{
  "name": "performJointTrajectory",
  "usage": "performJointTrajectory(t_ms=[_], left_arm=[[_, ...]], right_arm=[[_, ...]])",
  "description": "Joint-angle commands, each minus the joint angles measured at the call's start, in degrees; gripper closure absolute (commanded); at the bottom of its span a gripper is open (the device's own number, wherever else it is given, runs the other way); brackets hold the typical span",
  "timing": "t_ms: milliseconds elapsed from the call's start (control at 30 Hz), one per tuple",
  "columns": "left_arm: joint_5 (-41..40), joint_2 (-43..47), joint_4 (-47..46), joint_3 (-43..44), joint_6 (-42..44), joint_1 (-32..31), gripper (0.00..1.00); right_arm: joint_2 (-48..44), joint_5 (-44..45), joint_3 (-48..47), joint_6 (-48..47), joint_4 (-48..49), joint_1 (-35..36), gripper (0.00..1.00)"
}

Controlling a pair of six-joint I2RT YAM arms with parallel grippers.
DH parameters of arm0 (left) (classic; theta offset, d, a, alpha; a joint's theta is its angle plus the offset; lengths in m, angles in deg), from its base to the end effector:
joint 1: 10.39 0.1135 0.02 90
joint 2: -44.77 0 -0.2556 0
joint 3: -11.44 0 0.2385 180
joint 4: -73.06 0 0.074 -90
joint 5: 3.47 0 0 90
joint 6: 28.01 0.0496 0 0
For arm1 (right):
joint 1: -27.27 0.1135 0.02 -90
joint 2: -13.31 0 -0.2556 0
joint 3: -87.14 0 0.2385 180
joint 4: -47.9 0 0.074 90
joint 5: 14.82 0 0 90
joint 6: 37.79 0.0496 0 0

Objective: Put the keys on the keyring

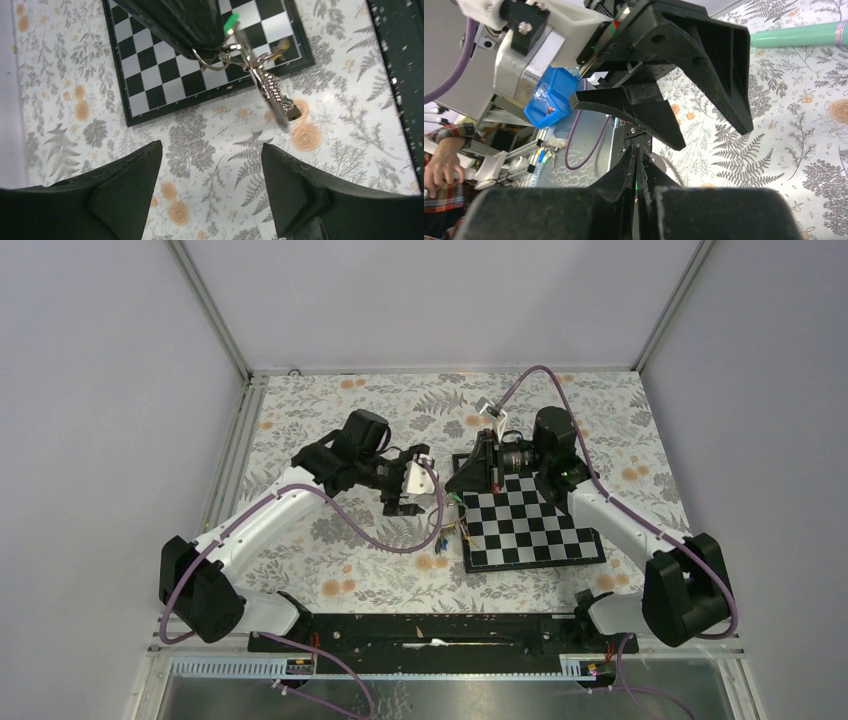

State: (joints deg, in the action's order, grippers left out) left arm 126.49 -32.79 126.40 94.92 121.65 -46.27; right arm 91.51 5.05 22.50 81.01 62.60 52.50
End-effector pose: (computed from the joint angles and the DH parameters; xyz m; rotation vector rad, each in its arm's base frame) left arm 0.2065 -0.1887 0.3052 1.8516 1.2568 -0.6104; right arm 0.2428 0.1660 0.3096 -1.0218 1.5254 1.6251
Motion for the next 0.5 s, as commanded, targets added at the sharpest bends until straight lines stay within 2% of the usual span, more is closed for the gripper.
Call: performJointTrajectory(t_ms=[0, 233, 467], left_arm=[[9.26, 2.31, -6.49, -1.47, -7.08, 0.36, 0.18], [17.01, 0.22, -7.29, -0.69, -11.22, 0.48, 0.16], [16.06, 1.2, -5.71, -0.95, -14.79, 0.53, 0.15]], right_arm=[[-3.37, -1.98, -3.66, -7.63, -7.19, -0.46, 1.0], [-4.82, -0.58, -3.72, -12.13, -10.96, -0.54, 1.0], [-5.53, 0.64, -3.82, -14.29, -12.7, -0.62, 1.0]])
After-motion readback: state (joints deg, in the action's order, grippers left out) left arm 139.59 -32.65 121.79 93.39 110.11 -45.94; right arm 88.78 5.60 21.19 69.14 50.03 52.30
